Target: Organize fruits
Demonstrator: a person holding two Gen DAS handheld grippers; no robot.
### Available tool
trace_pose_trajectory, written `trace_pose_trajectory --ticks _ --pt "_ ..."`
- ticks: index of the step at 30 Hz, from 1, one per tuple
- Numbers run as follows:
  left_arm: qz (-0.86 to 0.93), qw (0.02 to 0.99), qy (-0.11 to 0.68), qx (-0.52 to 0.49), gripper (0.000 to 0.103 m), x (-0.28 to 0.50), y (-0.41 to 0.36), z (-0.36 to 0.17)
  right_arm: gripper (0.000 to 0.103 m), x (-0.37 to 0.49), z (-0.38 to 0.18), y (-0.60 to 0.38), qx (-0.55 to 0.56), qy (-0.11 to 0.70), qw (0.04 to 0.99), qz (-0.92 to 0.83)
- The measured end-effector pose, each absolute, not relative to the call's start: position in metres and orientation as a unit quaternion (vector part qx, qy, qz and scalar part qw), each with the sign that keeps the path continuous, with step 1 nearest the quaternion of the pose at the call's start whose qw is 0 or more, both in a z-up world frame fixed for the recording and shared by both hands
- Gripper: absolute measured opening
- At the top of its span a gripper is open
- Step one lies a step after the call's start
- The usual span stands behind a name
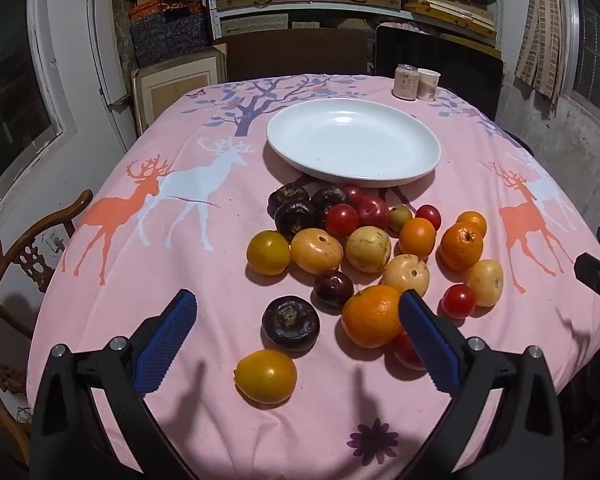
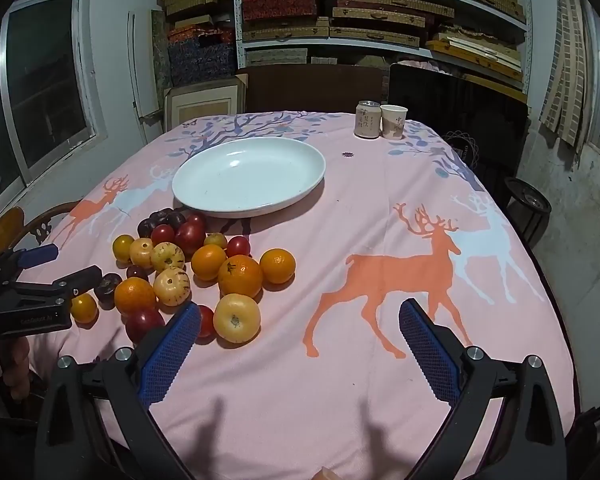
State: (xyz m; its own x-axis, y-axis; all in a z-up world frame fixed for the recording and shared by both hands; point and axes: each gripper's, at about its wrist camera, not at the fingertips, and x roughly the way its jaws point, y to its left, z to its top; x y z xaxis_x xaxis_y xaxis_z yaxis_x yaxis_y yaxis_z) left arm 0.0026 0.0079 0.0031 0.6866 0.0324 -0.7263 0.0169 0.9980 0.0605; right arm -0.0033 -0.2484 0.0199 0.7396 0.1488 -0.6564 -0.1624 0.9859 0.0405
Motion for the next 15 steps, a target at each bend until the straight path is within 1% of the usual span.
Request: trace_pose_trajectory --ticks 15 --pt "0.006 0.914 0.404 0.031 0.099 0.0082 0.0068 -0.0038 0.099 -0.0006 0.0171 -0.2509 -0.004 0.357 0.930 0.085"
